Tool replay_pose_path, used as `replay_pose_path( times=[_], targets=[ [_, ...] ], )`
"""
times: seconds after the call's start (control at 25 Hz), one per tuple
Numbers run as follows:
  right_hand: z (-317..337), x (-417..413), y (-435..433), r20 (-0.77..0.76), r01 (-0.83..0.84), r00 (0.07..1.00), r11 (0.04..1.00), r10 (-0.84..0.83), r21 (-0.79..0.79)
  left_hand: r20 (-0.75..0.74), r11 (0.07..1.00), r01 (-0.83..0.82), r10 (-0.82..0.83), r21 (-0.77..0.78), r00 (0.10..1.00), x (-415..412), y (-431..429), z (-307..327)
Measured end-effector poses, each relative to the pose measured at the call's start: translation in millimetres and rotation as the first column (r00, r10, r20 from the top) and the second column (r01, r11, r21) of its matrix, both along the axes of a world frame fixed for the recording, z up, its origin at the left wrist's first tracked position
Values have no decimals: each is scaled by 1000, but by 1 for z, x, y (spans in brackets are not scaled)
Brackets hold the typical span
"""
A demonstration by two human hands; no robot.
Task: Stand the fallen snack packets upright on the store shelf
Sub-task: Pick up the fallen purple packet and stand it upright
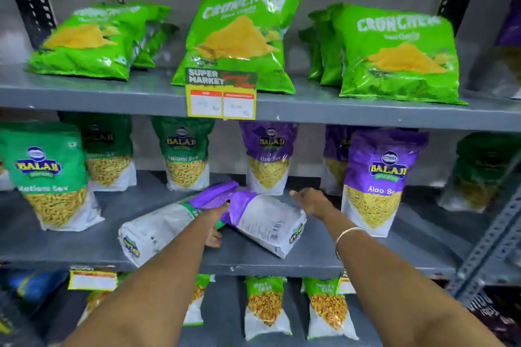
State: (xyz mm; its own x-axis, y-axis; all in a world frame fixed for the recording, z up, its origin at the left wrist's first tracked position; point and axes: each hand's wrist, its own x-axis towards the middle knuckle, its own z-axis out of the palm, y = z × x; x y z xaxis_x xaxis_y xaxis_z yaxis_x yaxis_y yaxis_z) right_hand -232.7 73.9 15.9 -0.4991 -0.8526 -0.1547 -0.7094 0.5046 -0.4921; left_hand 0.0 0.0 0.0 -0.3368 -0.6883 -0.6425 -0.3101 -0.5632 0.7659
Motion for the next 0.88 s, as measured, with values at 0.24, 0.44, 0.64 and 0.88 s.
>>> replay_pose_path(
  times=[0.24, 0.44, 0.64, 0.88],
  targets=[
    [-27, -27, -31, 343, -155, 935, 977, 96, 147, -150, 961, -253, 268, 114, 952, -36, -19, -9],
    [-25, -33, -37, 441, -175, 894, 968, 79, 181, -157, 975, -186, 203, 118, 967, -33, -26, 1],
    [-4, -32, -23, 539, -221, 838, 956, 85, 194, -133, 998, -69, 68, -3, 989, -33, -33, 44],
    [-11, -21, -19, 544, -100, 833, 995, 98, -26, -98, 960, 60, -90, -274, 991, -47, -41, 80]
  ],
)
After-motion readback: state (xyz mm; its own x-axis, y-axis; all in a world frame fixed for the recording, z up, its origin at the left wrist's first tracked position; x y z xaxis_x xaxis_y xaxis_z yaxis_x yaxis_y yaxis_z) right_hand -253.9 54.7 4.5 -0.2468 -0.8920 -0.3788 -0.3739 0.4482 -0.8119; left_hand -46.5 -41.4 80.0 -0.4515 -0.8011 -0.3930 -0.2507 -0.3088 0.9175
